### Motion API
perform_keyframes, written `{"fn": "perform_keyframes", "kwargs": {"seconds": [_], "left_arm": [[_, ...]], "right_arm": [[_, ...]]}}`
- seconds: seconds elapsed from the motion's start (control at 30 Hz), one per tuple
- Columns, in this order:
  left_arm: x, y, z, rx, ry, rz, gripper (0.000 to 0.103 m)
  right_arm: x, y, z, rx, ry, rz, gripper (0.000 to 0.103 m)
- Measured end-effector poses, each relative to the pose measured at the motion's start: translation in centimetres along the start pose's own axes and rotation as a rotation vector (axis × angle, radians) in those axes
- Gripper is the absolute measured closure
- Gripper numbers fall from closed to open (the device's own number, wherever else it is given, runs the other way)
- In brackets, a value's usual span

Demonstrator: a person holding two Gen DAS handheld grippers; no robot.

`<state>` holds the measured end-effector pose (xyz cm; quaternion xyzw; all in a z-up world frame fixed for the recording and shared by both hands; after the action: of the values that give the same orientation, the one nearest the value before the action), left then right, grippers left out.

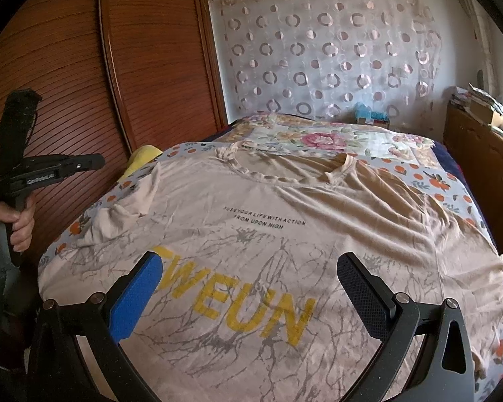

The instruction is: Fold small clothes

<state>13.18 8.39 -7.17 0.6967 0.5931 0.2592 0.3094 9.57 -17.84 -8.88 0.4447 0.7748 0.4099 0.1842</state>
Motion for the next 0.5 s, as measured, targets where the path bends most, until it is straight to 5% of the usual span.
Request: {"fn": "perform_keyframes", "kwargs": {"seconds": [0.07,0.3,0.5], "left_arm": [[0.9,-0.6,-0.4,-0.012,0.021,-0.022,0.064],[4.2,-3.7,-0.8,-0.006,0.054,-0.072,0.031],[6.0,-5.7,-1.3,-0.002,0.074,-0.111,0.023]], "right_arm": [[0.2,-0.1,-0.1,-0.001,0.0,0.0,0.0],[0.9,2.1,-0.2,-0.01,0.03,-0.067,0.0],[3.6,4.1,0.5,-0.019,0.095,-0.139,0.002]]}}
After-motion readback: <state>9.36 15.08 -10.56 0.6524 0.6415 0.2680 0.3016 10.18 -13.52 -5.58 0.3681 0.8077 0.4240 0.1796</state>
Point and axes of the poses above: each gripper's, at about its wrist camera, not at the fingertips, and z roughly the way its jaws point, x to its left, y to its top, the point moved 8 cm from there along z, roughly the way its jaws point, and after that the axes turned 4 degrees about x, right-handed, at the moved point
